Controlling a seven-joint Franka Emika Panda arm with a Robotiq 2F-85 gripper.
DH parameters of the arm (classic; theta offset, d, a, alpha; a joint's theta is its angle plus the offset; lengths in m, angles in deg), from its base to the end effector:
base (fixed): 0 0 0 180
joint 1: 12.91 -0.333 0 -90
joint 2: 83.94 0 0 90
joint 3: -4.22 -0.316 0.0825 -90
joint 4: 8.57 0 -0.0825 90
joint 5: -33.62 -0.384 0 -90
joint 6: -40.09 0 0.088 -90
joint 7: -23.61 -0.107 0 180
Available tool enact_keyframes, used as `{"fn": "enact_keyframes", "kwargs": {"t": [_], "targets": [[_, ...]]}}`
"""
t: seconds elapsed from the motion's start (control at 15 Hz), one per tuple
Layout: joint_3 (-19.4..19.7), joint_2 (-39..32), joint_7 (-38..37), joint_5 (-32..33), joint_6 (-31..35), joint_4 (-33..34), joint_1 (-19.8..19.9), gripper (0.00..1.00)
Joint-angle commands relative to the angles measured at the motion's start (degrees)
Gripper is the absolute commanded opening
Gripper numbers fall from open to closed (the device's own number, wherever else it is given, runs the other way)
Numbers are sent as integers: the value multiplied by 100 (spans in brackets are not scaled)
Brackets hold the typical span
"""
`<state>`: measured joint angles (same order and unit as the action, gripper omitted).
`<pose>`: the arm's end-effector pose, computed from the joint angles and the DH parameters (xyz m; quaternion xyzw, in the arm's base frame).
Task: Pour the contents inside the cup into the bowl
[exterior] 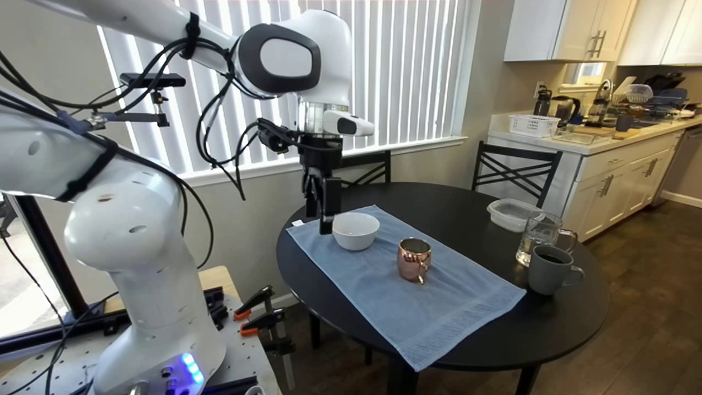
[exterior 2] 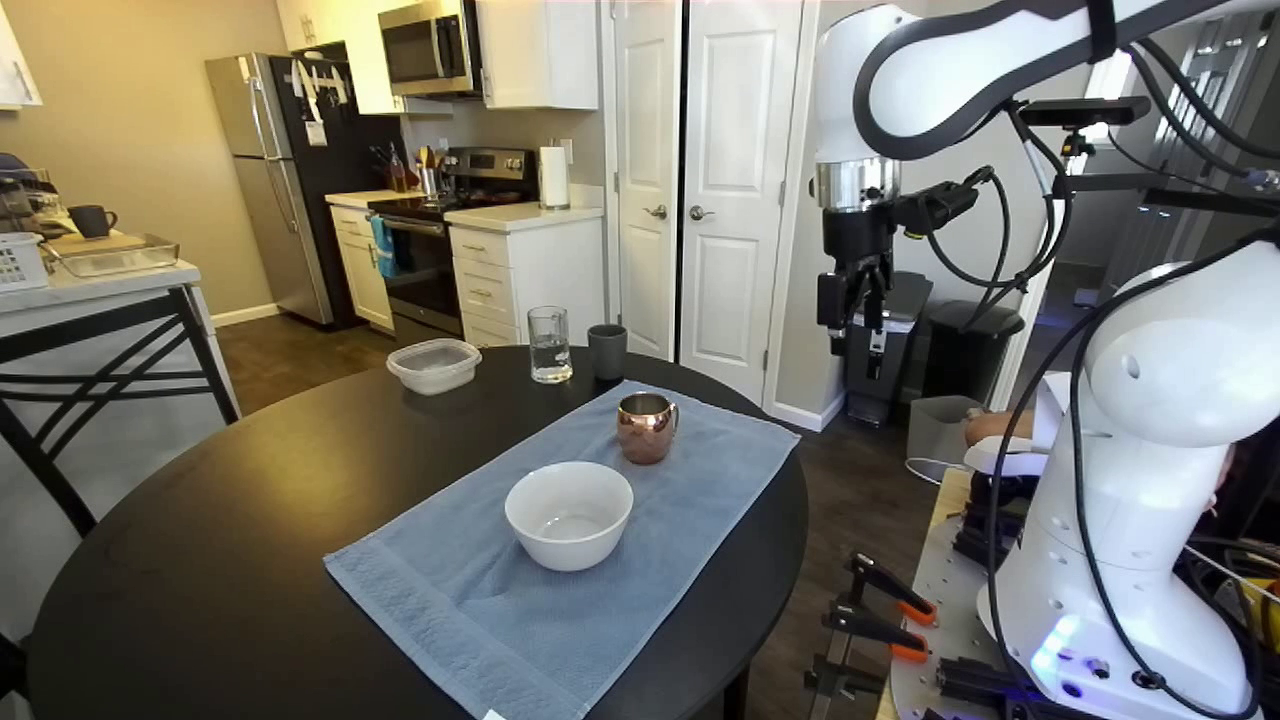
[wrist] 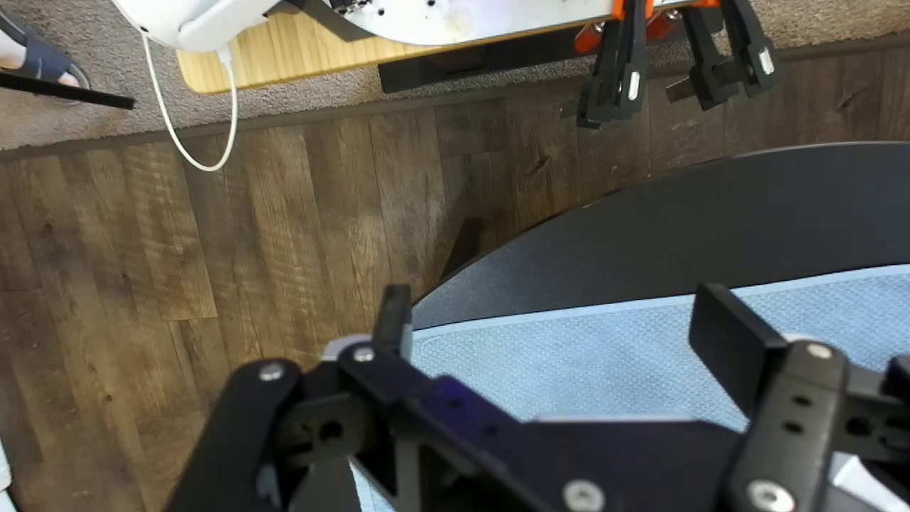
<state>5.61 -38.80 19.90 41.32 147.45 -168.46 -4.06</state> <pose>0.2850 -0.0611 0.4115 0.9921 -0.0929 -0.0670 0.0506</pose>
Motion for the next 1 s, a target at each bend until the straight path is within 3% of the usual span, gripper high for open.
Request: {"fn": "enact_keyframes", "kwargs": {"t": [0.0,0.53,0.93], "targets": [[46,0,-32,30,-15,8,-52,100],[46,0,-32,30,-15,9,-52,100],[972,-957,2059,664,-394,1114,-104,100]]}}
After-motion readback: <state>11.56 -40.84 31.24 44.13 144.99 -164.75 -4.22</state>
